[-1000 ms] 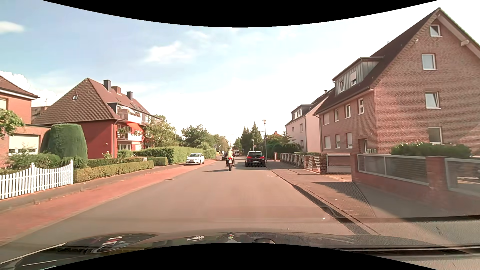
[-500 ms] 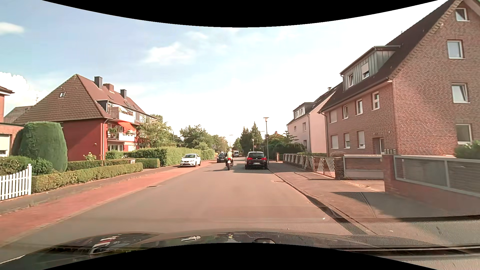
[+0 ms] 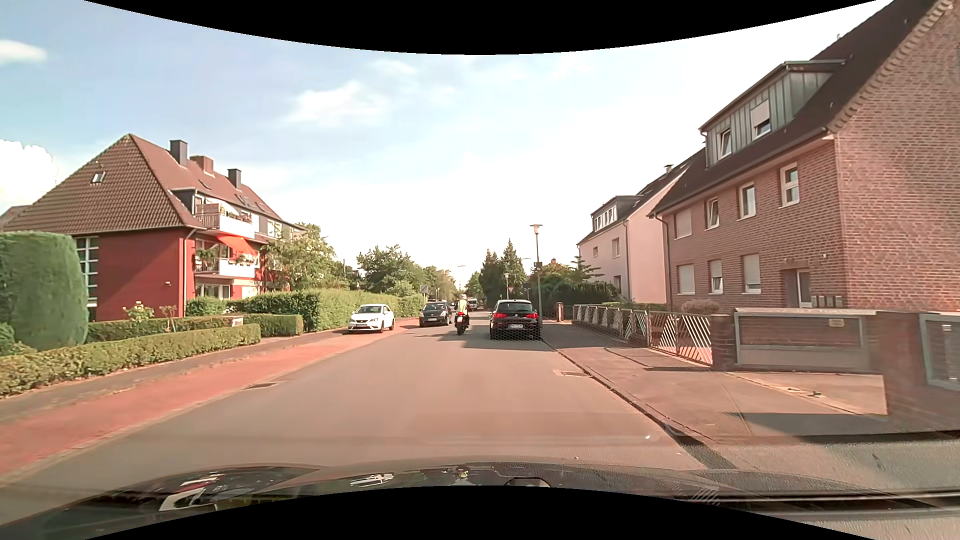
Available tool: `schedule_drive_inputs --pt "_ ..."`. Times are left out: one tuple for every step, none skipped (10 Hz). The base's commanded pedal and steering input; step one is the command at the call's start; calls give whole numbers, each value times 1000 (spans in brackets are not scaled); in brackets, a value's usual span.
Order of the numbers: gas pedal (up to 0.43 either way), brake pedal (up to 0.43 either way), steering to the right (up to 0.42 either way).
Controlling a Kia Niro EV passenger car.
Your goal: Follow the waypoints while adhering to traffic rules and regulations
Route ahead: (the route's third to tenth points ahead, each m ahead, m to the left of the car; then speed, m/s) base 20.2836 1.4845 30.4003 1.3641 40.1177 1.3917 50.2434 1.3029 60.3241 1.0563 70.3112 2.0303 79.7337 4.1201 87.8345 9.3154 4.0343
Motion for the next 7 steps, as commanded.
schedule_drive_inputs --pt "20 0 -6" --pt "20 0 -9" --pt "20 0 -10" --pt "20 0 -11" --pt "20 0 -11" --pt "20 0 -11" --pt "20 0 -12"
